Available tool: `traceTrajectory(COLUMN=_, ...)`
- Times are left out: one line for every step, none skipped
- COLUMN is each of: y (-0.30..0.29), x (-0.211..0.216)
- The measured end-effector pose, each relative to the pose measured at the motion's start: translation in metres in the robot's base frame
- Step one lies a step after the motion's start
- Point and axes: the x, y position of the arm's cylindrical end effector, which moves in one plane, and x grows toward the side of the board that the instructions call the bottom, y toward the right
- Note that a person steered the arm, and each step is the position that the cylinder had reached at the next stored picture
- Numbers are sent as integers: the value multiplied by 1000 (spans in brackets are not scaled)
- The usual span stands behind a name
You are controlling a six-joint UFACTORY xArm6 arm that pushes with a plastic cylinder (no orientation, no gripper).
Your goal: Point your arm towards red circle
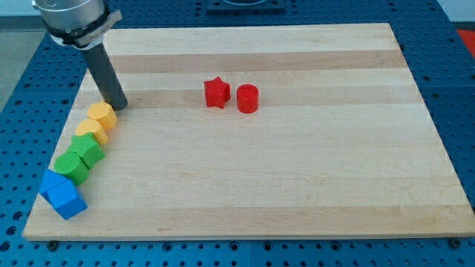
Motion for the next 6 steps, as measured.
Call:
traceTrajectory(y=0, x=-5)
traceTrajectory(y=17, x=-17)
traceTrajectory(y=65, x=-14)
traceTrajectory(y=112, x=5)
traceTrajectory(y=164, x=27)
traceTrajectory(y=227, x=35)
